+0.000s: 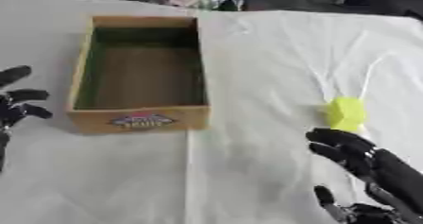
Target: Pick up objects on the table and place them in the box.
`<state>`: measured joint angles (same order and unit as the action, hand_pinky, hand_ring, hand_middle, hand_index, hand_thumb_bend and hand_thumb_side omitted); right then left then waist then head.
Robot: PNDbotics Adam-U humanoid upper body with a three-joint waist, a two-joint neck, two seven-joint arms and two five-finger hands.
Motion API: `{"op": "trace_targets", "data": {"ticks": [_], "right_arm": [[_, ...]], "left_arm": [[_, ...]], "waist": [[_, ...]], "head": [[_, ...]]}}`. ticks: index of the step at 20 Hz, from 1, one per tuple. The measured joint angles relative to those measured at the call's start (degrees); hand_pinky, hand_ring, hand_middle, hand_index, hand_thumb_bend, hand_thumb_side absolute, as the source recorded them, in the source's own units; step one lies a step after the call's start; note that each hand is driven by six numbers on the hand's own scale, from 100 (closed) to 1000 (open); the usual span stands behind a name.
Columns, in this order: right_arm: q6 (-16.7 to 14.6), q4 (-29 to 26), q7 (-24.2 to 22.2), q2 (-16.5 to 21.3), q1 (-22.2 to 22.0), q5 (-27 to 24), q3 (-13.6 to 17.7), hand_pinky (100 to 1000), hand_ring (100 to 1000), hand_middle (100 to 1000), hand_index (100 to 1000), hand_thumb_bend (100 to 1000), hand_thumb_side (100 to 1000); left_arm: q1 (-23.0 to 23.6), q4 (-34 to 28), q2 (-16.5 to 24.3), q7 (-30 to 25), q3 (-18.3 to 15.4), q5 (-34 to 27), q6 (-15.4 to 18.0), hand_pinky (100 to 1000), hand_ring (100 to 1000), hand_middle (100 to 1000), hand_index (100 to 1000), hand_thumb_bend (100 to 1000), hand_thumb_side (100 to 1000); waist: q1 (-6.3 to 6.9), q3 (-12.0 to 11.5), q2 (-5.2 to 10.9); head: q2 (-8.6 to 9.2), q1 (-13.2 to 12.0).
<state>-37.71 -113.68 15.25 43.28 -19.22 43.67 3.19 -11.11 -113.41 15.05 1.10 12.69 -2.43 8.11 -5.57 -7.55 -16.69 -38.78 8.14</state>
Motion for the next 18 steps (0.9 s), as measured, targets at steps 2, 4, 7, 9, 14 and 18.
{"op": "trace_targets", "data": {"ticks": [2, 4, 7, 9, 14, 18], "right_arm": [[1.28, 0.0, 0.77, 1.01, -0.02, 0.05, 0.78, 923, 968, 942, 1000, 100, 204], [2.44, 0.0, 0.99, 1.73, -0.01, -0.1, 1.43, 923, 967, 941, 1000, 100, 204], [4.27, 0.0, 0.61, 2.76, 0.12, -1.17, 2.36, 921, 963, 934, 1000, 100, 207], [5.5, -0.01, -0.24, 3.49, 0.57, -2.43, 2.82, 922, 963, 936, 1000, 100, 208], [8.46, -0.02, -2.86, 5.08, 2.0, -5.66, 3.9, 922, 967, 939, 1000, 100, 211], [12.01, -0.02, -4.37, 6.48, 3.56, -7.82, 5.09, 920, 966, 934, 1000, 100, 212]], "left_arm": [[-0.01, 0.0, 0.04, 0.0, 0.0, 0.01, 0.0, 580, 712, 825, 835, 100, 949], [-0.02, 0.0, 0.05, -0.01, 0.0, 0.02, -0.01, 580, 712, 825, 835, 100, 949], [-0.1, 0.0, 0.07, -0.04, 0.0, 0.02, -0.03, 580, 713, 826, 835, 100, 948], [-0.16, 0.0, 0.11, -0.07, 0.01, 0.02, -0.04, 580, 713, 826, 835, 100, 948], [-0.46, 0.0, 0.54, -0.16, 0.05, 0.02, 0.0, 579, 714, 826, 835, 100, 949], [-0.56, -0.01, 0.56, -0.18, 0.07, 0.02, -0.01, 579, 714, 826, 835, 100, 948]], "waist": [[-0.18, -0.29, -0.03], [-0.2, -0.55, -0.15], [-0.33, -0.79, -0.29], [-0.52, -1.17, -0.33], [-0.55, -1.8, -0.59], [-0.55, -2.0, -0.69]], "head": [[0.0, 0.0], [0.0, -0.04], [0.0, -0.14], [0.0, -0.15], [0.02, -0.16], [0.02, -0.15]]}}
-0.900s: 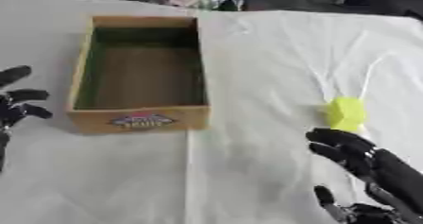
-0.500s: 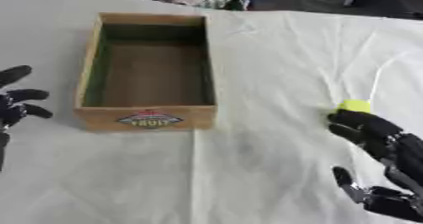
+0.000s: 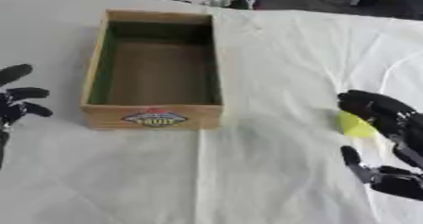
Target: Pick up objects on the table and place them in the box.
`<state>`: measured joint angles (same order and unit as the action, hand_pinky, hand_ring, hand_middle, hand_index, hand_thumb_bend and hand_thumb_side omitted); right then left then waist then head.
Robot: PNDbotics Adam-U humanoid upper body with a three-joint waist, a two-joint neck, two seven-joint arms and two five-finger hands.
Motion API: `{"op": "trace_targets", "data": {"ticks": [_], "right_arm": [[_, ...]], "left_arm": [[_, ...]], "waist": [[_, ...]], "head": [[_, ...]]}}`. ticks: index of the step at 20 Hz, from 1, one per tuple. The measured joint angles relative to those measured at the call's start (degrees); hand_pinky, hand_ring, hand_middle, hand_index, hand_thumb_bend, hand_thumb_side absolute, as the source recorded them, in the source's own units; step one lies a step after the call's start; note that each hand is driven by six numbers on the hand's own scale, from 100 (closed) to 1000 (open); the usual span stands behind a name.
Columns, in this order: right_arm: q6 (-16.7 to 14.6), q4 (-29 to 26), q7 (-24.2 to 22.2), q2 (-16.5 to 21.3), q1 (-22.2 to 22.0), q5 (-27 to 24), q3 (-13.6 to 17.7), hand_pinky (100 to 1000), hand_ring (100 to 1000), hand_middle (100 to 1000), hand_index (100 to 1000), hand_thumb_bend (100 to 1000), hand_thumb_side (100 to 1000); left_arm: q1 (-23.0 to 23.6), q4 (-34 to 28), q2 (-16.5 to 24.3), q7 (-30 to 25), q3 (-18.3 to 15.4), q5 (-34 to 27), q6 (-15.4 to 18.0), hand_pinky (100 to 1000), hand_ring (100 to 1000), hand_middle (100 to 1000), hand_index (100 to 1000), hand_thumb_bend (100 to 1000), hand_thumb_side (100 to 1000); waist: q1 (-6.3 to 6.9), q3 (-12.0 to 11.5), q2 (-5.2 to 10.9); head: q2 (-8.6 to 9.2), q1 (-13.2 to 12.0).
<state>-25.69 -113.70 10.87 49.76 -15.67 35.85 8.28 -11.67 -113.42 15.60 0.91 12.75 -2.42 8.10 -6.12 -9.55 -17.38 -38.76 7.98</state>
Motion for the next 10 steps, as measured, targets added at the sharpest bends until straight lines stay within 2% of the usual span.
{"op": "trace_targets", "data": {"ticks": [5, 10], "right_arm": [[4.72, 0.0, -1.39, 1.54, 1.84, -2.36, 1.18, 913, 964, 924, 1000, 100, 223], [9.27, 0.01, -3.56, 2.87, 3.38, -3.26, 1.96, 916, 972, 932, 1000, 100, 234]], "left_arm": [[-0.02, 0.0, 0.08, -0.13, 0.02, 0.0, -0.12, 579, 715, 827, 835, 100, 949], [-0.06, -0.01, 0.49, -0.28, 0.05, 0.0, -0.18, 579, 716, 828, 835, 100, 949]], "waist": [[0.01, -0.3, -0.22], [0.02, -0.72, -0.3]], "head": [[-0.08, 0.15], [-1.3, 0.43]]}}
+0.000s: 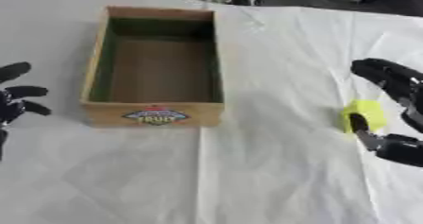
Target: Pick up objects on the table and place them in the box.
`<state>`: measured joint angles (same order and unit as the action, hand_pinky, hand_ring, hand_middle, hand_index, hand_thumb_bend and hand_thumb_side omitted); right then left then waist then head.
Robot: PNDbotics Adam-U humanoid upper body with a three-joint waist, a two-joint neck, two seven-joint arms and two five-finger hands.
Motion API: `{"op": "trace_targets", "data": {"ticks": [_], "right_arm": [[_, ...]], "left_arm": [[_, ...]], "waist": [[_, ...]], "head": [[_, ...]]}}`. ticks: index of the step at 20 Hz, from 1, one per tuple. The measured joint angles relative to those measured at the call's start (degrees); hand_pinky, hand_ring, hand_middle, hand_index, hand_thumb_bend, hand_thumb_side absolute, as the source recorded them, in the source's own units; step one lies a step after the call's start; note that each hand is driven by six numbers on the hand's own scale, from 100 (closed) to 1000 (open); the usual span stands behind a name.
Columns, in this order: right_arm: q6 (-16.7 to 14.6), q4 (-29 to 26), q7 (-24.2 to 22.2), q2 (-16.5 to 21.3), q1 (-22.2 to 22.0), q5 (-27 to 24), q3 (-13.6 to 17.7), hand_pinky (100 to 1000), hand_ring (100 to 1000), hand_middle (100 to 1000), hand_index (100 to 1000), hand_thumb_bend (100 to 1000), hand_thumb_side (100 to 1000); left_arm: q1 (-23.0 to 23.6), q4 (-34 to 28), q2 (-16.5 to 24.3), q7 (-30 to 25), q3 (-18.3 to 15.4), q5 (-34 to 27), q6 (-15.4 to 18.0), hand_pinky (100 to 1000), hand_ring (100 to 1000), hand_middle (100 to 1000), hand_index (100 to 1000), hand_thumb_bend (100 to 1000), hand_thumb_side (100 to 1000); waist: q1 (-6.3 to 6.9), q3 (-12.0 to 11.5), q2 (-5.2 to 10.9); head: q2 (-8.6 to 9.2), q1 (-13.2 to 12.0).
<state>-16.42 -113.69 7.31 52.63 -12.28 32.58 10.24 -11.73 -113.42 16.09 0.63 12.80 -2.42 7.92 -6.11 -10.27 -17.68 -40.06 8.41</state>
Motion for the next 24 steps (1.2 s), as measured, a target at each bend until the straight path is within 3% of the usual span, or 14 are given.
{"op": "trace_targets", "data": {"ticks": [8, 9, 10, 19, 24], "right_arm": [[3.41, 4.09, -4.22, 0.6, 1.24, -0.4, 0.4, 917, 978, 931, 1000, 100, 256], [3.53, 4.62, -4.73, 0.6, 1.21, -0.43, 0.49, 918, 978, 929, 1000, 100, 220], [3.63, 5.06, -5.18, 0.59, 1.18, -0.45, 0.63, 917, 977, 926, 1000, 100, 249], [3.76, 6.01, -7.16, -0.02, 0.05, -0.49, 1.34, 915, 980, 924, 1000, 100, 264], [3.86, 6.01, -8.1, -0.22, -0.35, -0.49, 1.38, 914, 981, 926, 1000, 100, 272]], "left_arm": [[-0.01, 0.0, 0.01, -0.14, 0.01, 0.0, -0.1, 580, 717, 830, 836, 100, 952], [-0.01, 0.0, 0.01, -0.16, 0.01, 0.0, -0.12, 580, 717, 830, 836, 100, 952], [-0.01, 0.0, 0.01, -0.17, 0.01, 0.0, -0.12, 580, 717, 831, 836, 100, 952], [0.03, 0.0, 0.02, -0.16, 0.01, 0.0, -0.12, 580, 718, 832, 836, 100, 953], [0.04, 0.0, 0.02, -0.18, 0.01, 0.0, -0.07, 580, 719, 833, 836, 100, 953]], "waist": [[-0.09, -0.13, -0.04], [-0.16, -0.11, -0.04], [-0.23, -0.06, -0.04], [-0.58, 0.2, -0.04], [-0.81, 0.2, -0.04]], "head": [[-1.22, 0.46], [-1.32, 0.6], [-1.56, 0.83], [-3.26, 5.6], [-3.51, 6.92]]}}
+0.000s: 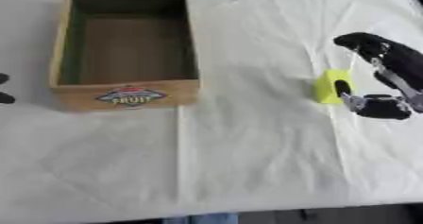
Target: Pick up objects on the table and place them in the box.
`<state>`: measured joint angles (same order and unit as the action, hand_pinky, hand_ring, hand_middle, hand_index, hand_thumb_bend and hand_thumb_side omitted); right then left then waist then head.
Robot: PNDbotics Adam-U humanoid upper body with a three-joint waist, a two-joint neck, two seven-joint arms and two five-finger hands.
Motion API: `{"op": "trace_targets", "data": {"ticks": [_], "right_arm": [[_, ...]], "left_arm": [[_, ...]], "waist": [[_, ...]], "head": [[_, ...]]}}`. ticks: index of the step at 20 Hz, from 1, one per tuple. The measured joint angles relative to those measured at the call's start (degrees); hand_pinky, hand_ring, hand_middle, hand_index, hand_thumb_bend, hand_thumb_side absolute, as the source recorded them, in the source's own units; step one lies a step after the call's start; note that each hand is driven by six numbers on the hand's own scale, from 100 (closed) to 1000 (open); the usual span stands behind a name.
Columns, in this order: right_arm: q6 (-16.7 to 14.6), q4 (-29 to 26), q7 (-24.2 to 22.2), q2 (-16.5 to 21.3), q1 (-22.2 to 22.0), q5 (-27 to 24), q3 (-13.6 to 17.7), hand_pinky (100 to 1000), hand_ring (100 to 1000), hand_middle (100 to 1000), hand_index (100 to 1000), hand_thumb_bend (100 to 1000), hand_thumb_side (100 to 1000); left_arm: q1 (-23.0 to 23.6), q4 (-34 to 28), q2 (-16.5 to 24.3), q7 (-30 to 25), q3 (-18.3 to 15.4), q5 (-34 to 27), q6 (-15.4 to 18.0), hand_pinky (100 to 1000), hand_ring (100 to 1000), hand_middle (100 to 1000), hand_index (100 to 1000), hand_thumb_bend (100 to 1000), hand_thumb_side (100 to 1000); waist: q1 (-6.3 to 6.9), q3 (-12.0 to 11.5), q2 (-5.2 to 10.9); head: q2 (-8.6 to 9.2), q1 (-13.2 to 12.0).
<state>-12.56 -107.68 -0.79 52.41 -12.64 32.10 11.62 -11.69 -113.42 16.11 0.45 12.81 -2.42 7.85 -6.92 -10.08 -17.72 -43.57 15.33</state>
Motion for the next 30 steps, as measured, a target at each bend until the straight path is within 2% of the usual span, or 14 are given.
{"op": "trace_targets", "data": {"ticks": [17, 18, 19, 20, 30], "right_arm": [[0.62, 4.22, -3.04, -0.81, 1.26, 1.05, -1.12, 909, 980, 925, 1000, 100, 290], [0.6, 4.74, -3.17, -0.81, 1.52, 1.05, -1.14, 908, 979, 923, 1000, 100, 201], [0.55, 5.27, -3.29, -0.81, 1.62, 1.04, -1.23, 906, 976, 921, 1000, 100, 270], [0.58, 5.84, -3.38, -0.83, 1.82, 1.02, -1.33, 905, 975, 918, 1000, 100, 287], [0.21, 12.62, -3.43, -0.8, 4.42, -1.37, -1.43, 896, 962, 903, 1000, 100, 285]], "left_arm": [[-0.02, 0.0, 0.0, -0.02, 0.0, 0.0, 0.03, 580, 720, 833, 835, 100, 954], [-0.02, 0.0, 0.0, -0.03, 0.0, 0.0, 0.02, 580, 720, 833, 835, 100, 954], [-0.04, 0.0, 0.0, -0.05, 0.0, 0.0, 0.01, 580, 720, 833, 835, 100, 954], [-0.04, 0.0, 0.0, -0.05, 0.0, 0.0, 0.01, 580, 720, 833, 835, 100, 954], [-0.41, 0.0, 0.0, -0.19, 0.31, 0.0, -0.06, 580, 721, 834, 835, 100, 955]], "waist": [[0.01, -1.04, -0.18], [0.06, -1.11, -0.27], [0.12, -1.22, -0.29], [0.15, -1.29, -0.3], [0.29, -2.05, -0.64]], "head": [[-0.24, 0.43], [-0.24, 0.43], [-0.24, 0.44], [-0.24, 0.46], [-0.25, 0.76]]}}
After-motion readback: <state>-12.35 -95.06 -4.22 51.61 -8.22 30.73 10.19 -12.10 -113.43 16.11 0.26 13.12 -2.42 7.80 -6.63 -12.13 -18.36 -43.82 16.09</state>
